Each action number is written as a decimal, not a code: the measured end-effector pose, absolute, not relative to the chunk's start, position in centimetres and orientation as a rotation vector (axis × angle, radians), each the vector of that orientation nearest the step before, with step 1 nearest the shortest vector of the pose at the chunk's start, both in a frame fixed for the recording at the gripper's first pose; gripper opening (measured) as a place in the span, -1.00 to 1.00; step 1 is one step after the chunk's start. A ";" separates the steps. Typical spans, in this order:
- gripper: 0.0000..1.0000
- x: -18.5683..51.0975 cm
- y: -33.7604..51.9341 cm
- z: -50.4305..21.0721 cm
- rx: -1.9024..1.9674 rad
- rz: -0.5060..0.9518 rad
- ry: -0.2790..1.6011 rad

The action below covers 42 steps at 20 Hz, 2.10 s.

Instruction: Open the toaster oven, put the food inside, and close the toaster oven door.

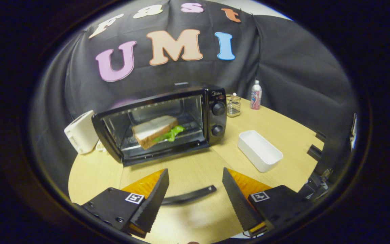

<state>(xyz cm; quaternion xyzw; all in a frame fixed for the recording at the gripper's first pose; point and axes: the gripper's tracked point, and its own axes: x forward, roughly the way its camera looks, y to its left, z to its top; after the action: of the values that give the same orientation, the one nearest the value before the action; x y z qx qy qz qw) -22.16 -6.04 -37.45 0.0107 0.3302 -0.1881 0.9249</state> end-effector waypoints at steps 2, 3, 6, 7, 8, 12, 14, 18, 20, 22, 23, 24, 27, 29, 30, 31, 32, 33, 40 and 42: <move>0.96 -24.0 -5.7 -38.2 -0.004 -0.370 0.716; 0.96 -24.7 -5.5 -38.8 -0.016 -0.360 0.736; 0.96 -25.7 -5.1 -40.3 -0.036 -0.339 0.786; 0.96 -25.9 -5.0 -40.9 -0.037 -0.335 0.803; 0.96 -26.0 -4.9 -41.5 -0.039 -0.327 0.817; 0.97 -26.6 -4.5 -45.1 -0.075 -0.272 0.896; 0.98 -26.7 -4.2 -46.3 -0.102 -0.239 0.920; 0.99 -25.8 -3.5 -46.8 -0.100 -0.203 0.907; 0.96 -25.5 -3.4 -46.8 -0.104 -0.199 0.906; 0.96 -25.3 -3.4 -46.6 -0.113 -0.193 0.905; 0.96 -25.3 -3.2 -46.4 -0.115 -0.188 0.899; 0.96 -25.0 -3.1 -45.9 -0.115 -0.184 0.889; 0.96 -24.1 -2.8 -44.3 -0.087 -0.186 0.848; 0.96 -22.9 -2.3 -42.8 -0.053 -0.186 0.807; 0.96 -22.1 -2.2 -42.0 -0.039 -0.184 0.787; 0.96 -21.4 -1.9 -41.3 -0.029 -0.184 0.768; 0.96 -20.7 -1.9 -40.5 -0.021 -0.183 0.749; 0.96 -19.9 -1.8 -39.8 -0.013 -0.182 0.729; 0.96 -14.6 -1.1 -36.2 0.019 -0.175 0.634; 0.96 -13.2 -0.8 -35.5 0.031 -0.168 0.612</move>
<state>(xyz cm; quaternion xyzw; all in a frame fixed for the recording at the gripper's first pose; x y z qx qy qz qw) -13.15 -0.81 -35.49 0.0153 0.3008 -0.0828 0.9500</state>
